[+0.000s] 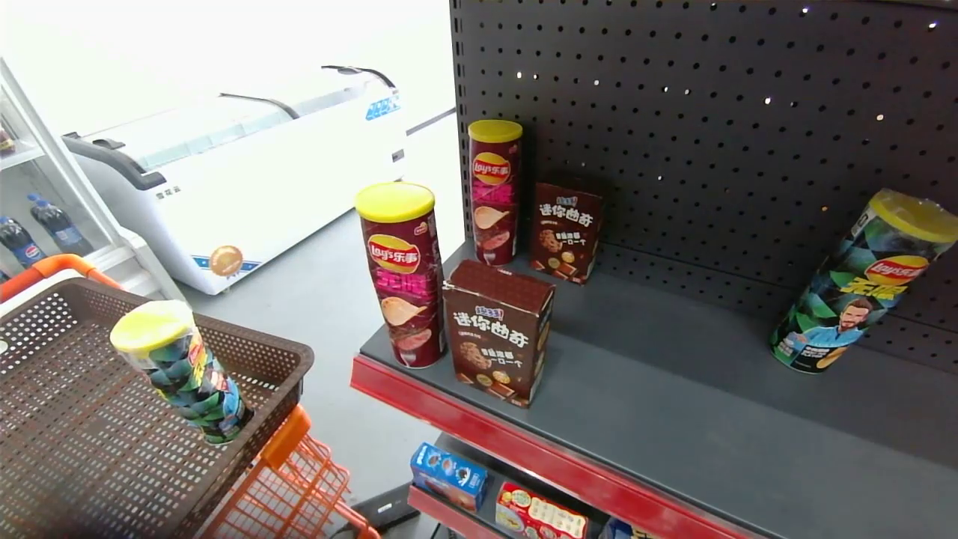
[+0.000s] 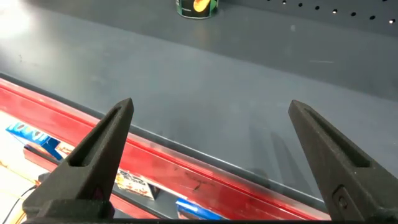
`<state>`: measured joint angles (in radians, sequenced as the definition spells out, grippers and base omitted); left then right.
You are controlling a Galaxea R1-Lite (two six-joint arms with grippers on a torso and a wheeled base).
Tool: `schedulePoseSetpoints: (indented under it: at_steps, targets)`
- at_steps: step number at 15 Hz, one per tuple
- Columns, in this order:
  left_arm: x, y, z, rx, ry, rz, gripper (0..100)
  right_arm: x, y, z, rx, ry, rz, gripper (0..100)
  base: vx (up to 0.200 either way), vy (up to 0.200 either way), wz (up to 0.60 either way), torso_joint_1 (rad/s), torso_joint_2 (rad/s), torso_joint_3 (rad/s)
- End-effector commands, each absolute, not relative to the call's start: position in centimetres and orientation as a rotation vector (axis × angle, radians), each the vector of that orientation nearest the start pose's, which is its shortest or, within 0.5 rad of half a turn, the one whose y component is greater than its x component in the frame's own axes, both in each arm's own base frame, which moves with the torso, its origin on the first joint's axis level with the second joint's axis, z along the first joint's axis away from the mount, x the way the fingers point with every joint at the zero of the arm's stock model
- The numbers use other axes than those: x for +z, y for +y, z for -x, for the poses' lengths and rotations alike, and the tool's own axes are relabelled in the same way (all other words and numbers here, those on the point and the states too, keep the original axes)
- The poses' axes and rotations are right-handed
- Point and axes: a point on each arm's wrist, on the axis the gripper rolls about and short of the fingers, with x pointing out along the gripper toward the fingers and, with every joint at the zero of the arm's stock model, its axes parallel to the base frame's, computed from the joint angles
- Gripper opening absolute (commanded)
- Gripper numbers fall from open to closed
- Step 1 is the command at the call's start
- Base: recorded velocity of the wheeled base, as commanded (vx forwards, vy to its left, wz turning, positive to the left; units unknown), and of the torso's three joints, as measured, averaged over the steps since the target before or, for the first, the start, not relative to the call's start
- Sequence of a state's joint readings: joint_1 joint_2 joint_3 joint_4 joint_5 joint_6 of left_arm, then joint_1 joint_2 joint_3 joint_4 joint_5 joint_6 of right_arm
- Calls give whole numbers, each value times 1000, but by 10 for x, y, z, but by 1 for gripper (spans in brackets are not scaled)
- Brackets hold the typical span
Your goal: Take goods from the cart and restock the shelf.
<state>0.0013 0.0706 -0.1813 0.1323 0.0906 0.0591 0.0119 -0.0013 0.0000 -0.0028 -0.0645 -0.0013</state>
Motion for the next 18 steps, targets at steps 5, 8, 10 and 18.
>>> schedulePoseSetpoints:
  at_steps: [5,8,10,18]
  targets:
    - [168,3,-22,138,256,-26,100,76,-2,23,-52,-3,1,100,0,0,0,0,0,0]
    - [170,2,-69,129,322,-35,100,76,-2,23,-52,-5,1,100,0,0,0,0,0,0]
    - [165,7,-108,170,358,-29,100,76,-2,23,-51,-3,1,100,0,0,0,0,0,0]
    - [123,35,-210,221,400,9,100,76,-2,23,-52,-3,1,100,0,0,0,0,0,0]
